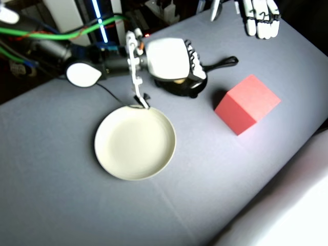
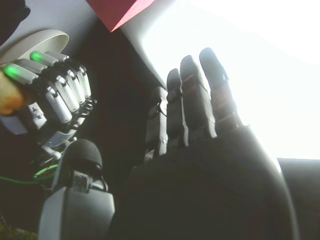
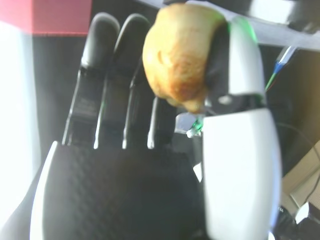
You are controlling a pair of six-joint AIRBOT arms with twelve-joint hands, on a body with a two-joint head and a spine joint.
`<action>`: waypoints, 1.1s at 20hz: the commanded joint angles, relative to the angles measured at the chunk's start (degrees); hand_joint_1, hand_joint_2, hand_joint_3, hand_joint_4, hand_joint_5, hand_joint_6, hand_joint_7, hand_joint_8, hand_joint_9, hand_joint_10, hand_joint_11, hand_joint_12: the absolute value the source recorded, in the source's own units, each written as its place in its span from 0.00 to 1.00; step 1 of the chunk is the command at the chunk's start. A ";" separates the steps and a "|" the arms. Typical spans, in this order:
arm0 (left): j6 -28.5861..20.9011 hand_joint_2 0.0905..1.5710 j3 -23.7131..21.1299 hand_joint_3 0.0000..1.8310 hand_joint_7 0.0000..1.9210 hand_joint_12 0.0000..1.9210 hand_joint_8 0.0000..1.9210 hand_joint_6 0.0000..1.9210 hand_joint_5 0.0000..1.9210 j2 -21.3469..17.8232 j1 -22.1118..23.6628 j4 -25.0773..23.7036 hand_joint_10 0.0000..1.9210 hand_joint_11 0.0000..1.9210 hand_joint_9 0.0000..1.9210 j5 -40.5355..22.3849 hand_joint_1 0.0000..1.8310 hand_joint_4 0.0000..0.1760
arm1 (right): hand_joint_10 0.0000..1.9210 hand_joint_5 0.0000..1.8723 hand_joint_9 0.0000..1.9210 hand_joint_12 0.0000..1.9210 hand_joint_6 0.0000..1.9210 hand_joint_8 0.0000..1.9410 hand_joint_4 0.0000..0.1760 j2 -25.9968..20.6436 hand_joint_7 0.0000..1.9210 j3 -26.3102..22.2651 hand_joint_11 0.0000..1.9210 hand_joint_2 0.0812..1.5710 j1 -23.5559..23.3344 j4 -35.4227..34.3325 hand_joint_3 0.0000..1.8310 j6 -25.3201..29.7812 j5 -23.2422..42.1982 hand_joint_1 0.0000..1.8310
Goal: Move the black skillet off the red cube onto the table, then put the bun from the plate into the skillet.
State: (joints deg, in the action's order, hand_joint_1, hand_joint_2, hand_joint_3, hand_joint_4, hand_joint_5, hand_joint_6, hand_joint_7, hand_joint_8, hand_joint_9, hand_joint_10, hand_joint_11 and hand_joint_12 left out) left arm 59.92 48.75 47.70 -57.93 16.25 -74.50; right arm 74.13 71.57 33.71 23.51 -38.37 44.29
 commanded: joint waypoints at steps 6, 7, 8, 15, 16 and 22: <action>-0.20 0.81 -0.93 0.00 0.12 0.30 0.00 0.00 0.10 -1.12 -1.35 0.18 0.00 0.00 0.11 -9.62 0.00 0.67 | 0.00 0.02 0.00 0.01 0.00 0.00 0.00 -6.40 0.01 -3.04 0.00 0.50 2.23 -5.87 0.00 0.32 13.04 0.43; -0.20 0.80 -1.09 0.00 0.12 0.29 0.00 0.00 0.10 -1.26 -1.63 0.34 0.00 0.00 0.11 -9.93 0.00 0.71 | 0.00 0.03 0.00 0.00 0.00 0.00 0.00 -7.78 0.00 -3.57 0.00 0.48 3.29 -7.21 0.00 0.32 15.08 0.47; -0.21 0.80 -1.29 0.00 0.11 0.28 0.00 0.00 0.09 -1.46 -2.01 0.54 0.00 0.00 0.11 -10.40 0.00 0.74 | 0.00 0.01 0.00 0.00 0.00 0.00 0.00 -9.79 0.00 -4.31 0.00 0.49 5.00 -9.40 0.00 0.28 18.19 0.48; -0.22 0.79 -1.94 0.00 0.09 0.34 0.00 0.00 0.09 -2.29 -3.44 1.67 0.00 0.00 0.12 -14.36 0.00 0.06 | 0.00 0.00 0.00 0.00 0.00 0.00 0.81 -20.43 0.00 -10.53 0.00 0.46 22.80 -32.46 0.00 -3.49 48.34 0.39; -0.22 0.80 -1.99 0.00 0.10 0.36 0.00 0.00 0.10 -2.38 -3.44 1.67 0.00 0.00 0.13 -14.80 0.01 0.00 | 0.00 0.00 0.00 0.00 0.00 0.00 0.64 -20.52 0.00 -11.04 0.00 0.46 24.93 -34.72 0.00 -3.56 51.68 0.37; -0.34 0.81 -2.70 0.00 0.14 0.44 0.00 0.00 0.00 -2.81 -3.95 1.10 0.00 0.00 0.18 -19.01 0.12 0.00 | 0.01 0.07 0.20 0.06 0.00 0.01 0.02 -20.96 0.19 -13.42 0.15 0.65 28.93 -37.69 0.00 -3.53 56.70 0.44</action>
